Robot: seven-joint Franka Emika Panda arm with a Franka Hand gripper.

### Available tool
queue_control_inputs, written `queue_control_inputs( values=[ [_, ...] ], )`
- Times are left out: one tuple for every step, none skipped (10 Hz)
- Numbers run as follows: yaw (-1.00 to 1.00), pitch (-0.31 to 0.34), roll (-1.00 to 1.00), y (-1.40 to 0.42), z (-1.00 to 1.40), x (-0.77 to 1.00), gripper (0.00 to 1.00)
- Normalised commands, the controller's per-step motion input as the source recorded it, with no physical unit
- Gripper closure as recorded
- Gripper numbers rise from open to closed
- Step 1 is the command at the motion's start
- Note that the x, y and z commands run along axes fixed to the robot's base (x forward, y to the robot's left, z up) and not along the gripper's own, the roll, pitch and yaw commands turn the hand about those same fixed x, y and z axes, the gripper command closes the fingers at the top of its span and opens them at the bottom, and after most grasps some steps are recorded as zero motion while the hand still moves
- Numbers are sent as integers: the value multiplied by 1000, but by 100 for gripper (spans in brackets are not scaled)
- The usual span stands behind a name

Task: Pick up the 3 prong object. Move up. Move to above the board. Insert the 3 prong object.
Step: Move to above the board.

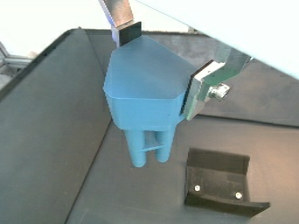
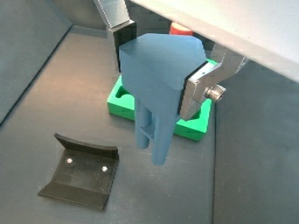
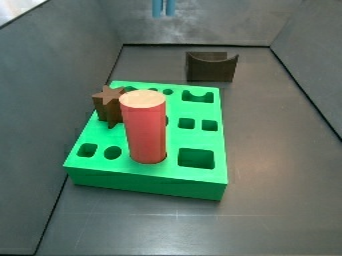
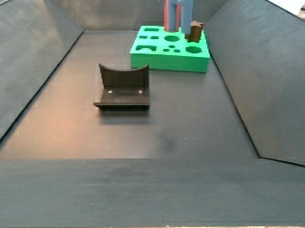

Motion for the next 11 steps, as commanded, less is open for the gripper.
queue_control_inputs(
  values=[
    [1000, -22, -95, -1000, 79, -39, 100],
    [1000, -27, -92, -1000, 50, -38, 100],
    [1000, -36, -59, -1000, 59, -40, 100],
    [1000, -41, -80, -1000, 66, -42, 100],
    [1000, -50, -43, -1000, 70, -40, 100],
    [941, -52, -25, -1000, 73, -38, 100],
    [587, -35, 2, -1000, 75, -34, 100],
    [433, -24, 10, -1000, 74, -29, 100],
    [220, -2, 18, -1000, 72, -4, 100],
    [122, 13, 14, -970, 69, 23, 100],
    [52, 31, 28, -588, 41, 46, 100]
  ],
)
